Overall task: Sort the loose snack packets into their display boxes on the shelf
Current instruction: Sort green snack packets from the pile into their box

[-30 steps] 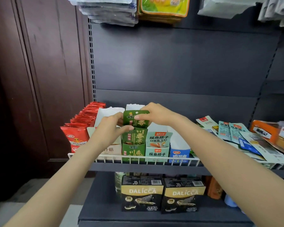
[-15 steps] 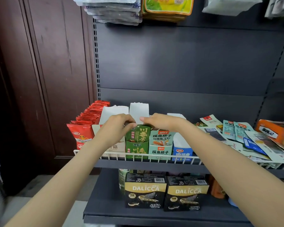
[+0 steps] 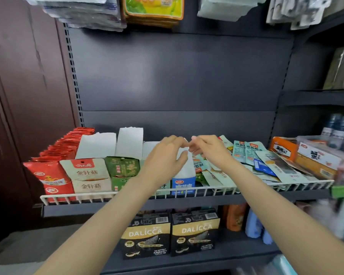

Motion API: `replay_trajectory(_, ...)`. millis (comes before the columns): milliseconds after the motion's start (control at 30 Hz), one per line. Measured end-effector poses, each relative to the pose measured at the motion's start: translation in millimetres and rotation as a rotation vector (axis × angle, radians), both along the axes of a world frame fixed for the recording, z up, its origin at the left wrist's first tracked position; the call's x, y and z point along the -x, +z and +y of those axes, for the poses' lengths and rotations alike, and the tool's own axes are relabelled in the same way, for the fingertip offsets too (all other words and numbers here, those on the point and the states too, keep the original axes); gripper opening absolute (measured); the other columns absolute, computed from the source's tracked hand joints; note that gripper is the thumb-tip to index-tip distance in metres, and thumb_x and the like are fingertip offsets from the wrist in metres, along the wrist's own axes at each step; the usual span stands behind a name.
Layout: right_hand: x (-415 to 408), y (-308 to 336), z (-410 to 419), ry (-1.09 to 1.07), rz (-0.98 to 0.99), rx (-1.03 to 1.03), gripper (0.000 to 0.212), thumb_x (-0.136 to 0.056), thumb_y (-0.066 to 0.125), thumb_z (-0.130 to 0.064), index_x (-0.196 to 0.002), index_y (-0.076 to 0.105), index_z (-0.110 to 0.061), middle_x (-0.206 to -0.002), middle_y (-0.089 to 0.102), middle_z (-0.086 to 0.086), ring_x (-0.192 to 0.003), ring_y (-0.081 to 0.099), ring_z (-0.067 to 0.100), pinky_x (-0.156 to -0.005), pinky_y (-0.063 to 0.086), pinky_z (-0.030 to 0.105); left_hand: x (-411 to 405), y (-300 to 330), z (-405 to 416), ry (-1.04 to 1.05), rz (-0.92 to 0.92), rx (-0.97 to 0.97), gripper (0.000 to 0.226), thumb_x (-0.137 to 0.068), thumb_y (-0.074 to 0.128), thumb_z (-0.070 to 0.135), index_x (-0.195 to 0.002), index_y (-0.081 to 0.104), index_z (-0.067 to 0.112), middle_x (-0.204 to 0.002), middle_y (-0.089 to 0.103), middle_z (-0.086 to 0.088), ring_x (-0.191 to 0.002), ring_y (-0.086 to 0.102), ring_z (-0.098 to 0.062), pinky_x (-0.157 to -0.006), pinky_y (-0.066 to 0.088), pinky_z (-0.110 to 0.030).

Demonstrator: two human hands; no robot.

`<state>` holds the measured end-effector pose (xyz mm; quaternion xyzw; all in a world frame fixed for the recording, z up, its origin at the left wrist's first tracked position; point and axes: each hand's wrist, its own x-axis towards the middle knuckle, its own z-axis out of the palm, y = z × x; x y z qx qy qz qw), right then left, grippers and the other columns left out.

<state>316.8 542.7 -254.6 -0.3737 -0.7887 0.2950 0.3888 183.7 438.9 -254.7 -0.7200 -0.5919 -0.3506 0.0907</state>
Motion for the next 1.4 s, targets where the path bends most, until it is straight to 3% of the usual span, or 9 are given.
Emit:
replay_trajectory(100,-40.5,-21.8,33.2,-0.153,-0.099,-0.046,0.023,-0.095,0.047,-0.019,-0.087,0.067,-0.009,-0.086,0.065,0.006,-0.084,0.060,0.024,-0.066,0.042,0.028,-49.0,-7.1,35.6,-0.084,-0.058,0.089,0.027,-0.096,0.046,0.017,-0.121,0.055,0.012,-0.118,0.056,-0.003,-0.110,0.051,-0.015,-0.090,0.038,-0.022)
replay_trajectory(167,-64.4,-36.2,52.0,-0.241,-0.201,-0.026,0.018,-0.093,0.051,-0.015,-0.104,0.064,-0.012,-0.104,0.064,0.005,-0.099,0.059,0.023,-0.070,0.039,0.027,-75.0,-15.5,61.6,-0.088,-0.101,0.185,0.029,-0.094,0.046,0.010,-0.122,0.054,0.007,-0.120,0.055,-0.010,-0.112,0.051,-0.021,-0.088,0.035,-0.022)
replay_trajectory(433,-102.8,-71.7,104.1,-0.170,-0.565,0.053,0.071,-0.085,0.068,-0.019,-0.145,0.031,-0.012,-0.149,0.036,0.008,-0.135,0.036,0.024,-0.106,0.030,0.028,-107.6,-66.1,151.1,0.039,-0.027,0.604,0.055,-0.094,0.054,0.022,-0.138,0.033,-0.001,-0.137,0.042,-0.018,-0.124,0.043,-0.031,-0.097,0.037,-0.034)
replay_trajectory(633,-112.0,-78.3,118.8,-0.149,-0.717,-0.148,0.028,-0.095,0.052,-0.035,-0.113,0.066,-0.020,-0.116,0.065,0.005,-0.105,0.058,0.025,-0.088,0.047,0.039,-107.6,-64.0,150.6,0.182,0.435,0.474,0.027,-0.094,0.043,-0.002,-0.118,0.052,-0.001,-0.118,0.056,-0.019,-0.106,0.057,-0.034,-0.074,0.043,-0.035)
replay_trajectory(733,-115.3,-73.8,111.9,-0.191,-0.417,-0.195,0.026,-0.096,0.050,-0.032,-0.102,0.069,-0.016,-0.100,0.069,0.003,-0.095,0.060,0.021,-0.080,0.047,0.034,-111.8,-54.7,143.0,0.198,0.585,0.268,0.033,-0.093,0.039,-0.006,-0.124,0.045,0.001,-0.117,0.058,-0.016,-0.104,0.060,-0.032,-0.068,0.039,-0.033)
replay_trajectory(867,-122.7,-53.4,100.9,-0.219,0.138,0.005,0.045,-0.087,0.066,-0.025,-0.129,0.052,-0.022,-0.110,0.060,-0.004,-0.098,0.057,0.012,-0.078,0.047,0.026,-109.6,-28.3,132.2,0.230,0.416,0.143,0.035,-0.083,0.041,-0.015,-0.113,0.044,0.003,-0.103,0.061,-0.017,-0.094,0.061,-0.035,-0.064,0.040,-0.036)
replay_trajectory(1000,-112.1,-32.6,85.7,-0.155,0.126,-0.046,0.013,-0.090,0.062,-0.016,-0.102,0.063,-0.017,-0.097,0.067,0.000,-0.082,0.063,0.017,-0.051,0.046,0.017,-92.1,-15.4,111.2,0.100,0.134,-0.115,0.007,-0.099,0.041,0.014,-0.094,0.044,0.009,-0.083,0.059,-0.008,-0.076,0.060,-0.032,-0.062,0.045,-0.039)
replay_trajectory(1167,-67.7,-4.7,50.8,-0.092,0.279,-0.144,0.014,-0.090,0.061,-0.017,-0.099,0.070,-0.012,-0.092,0.072,-0.001,-0.084,0.068,0.010,-0.082,0.055,0.031,-46.3,7.7,69.3,0.005,-0.320,-0.182,0.020,-0.093,0.056,0.022,-0.110,0.050,0.015,-0.095,0.065,-0.001,-0.082,0.064,-0.016,-0.074,0.052,-0.032)
replay_trajectory(1400,28.8,29.1,-11.7,0.094,0.288,-0.177,0.021,-0.092,0.058,-0.022,-0.108,0.069,-0.013,-0.100,0.073,0.001,-0.089,0.069,0.016,-0.080,0.056,0.041,56.7,29.8,4.6,0.197,-0.279,-0.296,0.014,-0.095,0.051,0.012,-0.101,0.063,0.007,-0.095,0.072,-0.004,-0.085,0.066,-0.023,-0.077,0.048,-0.035)
